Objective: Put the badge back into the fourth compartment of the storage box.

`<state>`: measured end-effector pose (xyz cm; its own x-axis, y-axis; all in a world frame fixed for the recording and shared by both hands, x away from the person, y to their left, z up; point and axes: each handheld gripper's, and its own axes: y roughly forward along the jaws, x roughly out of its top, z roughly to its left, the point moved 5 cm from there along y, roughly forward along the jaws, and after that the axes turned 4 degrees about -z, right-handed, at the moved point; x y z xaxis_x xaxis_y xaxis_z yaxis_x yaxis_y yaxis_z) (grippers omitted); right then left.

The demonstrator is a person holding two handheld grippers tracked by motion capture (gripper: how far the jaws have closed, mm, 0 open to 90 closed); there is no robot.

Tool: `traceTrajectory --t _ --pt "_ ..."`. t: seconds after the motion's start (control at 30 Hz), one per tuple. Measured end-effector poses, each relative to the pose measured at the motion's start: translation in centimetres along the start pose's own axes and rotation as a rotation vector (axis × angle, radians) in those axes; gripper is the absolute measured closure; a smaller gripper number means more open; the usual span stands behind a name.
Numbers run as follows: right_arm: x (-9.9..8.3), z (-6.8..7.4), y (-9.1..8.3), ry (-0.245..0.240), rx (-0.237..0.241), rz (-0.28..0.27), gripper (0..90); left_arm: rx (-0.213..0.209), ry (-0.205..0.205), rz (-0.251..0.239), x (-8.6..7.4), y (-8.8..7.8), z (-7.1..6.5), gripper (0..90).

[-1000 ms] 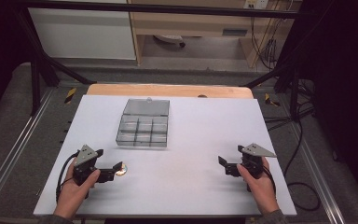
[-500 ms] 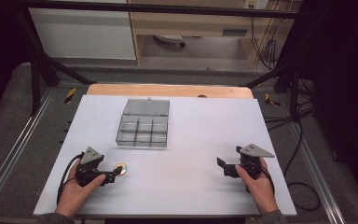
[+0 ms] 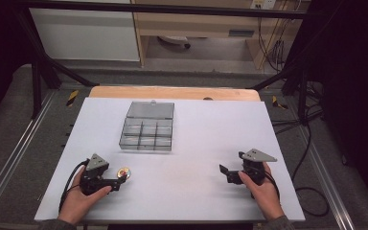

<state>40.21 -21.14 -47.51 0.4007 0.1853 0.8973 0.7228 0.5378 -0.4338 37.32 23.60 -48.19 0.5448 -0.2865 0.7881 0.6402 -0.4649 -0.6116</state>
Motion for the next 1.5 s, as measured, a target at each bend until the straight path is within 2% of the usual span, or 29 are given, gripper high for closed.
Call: traceTrajectory --t 0.1,0.17,0.23,0.43,0.6,0.9,1.07,1.17,1.33,1.5 --pt "-0.2 0.1 -0.1 -0.007 0.004 0.005 3.6 0.001 0.031 0.0 0.0 0.0 -0.4 16.9" --pt "-0.3 0.0 -0.2 -0.008 0.002 0.006 3.6 -0.011 0.053 0.01 -0.1 0.1 -0.7 22.4" --pt "-0.2 -0.1 -0.2 -0.003 0.003 0.002 3.7 -0.014 0.064 0.018 -0.2 0.3 -0.8 22.9" --pt "-0.1 0.2 -0.1 -0.018 0.006 0.008 3.8 -0.025 0.079 0.016 0.0 0.8 -0.7 33.2" --pt "-0.1 0.2 -0.1 -0.015 0.007 0.017 3.8 -0.038 0.123 0.029 0.1 1.4 -1.1 36.9" --pt "-0.2 0.3 0.2 -0.012 0.002 0.028 4.0 -0.026 0.131 0.014 0.0 1.5 -1.1 46.5" --pt "-0.1 0.3 0.3 -0.009 -0.001 0.029 4.0 -0.023 0.146 0.019 0.1 1.5 -1.2 47.3" --pt "-0.1 0.4 0.3 -0.017 -0.001 0.033 4.0 -0.035 0.14 0.027 0.2 1.4 -1.2 47.7" --pt "-0.1 0.3 0.2 -0.012 -0.005 0.031 4.0 -0.032 0.114 -0.015 0.7 0.7 -1.0 47.7" --pt "-0.2 0.1 0.2 -0.007 -0.005 0.027 4.0 -0.025 0.11 -0.038 1.0 0.4 -0.8 47.8"
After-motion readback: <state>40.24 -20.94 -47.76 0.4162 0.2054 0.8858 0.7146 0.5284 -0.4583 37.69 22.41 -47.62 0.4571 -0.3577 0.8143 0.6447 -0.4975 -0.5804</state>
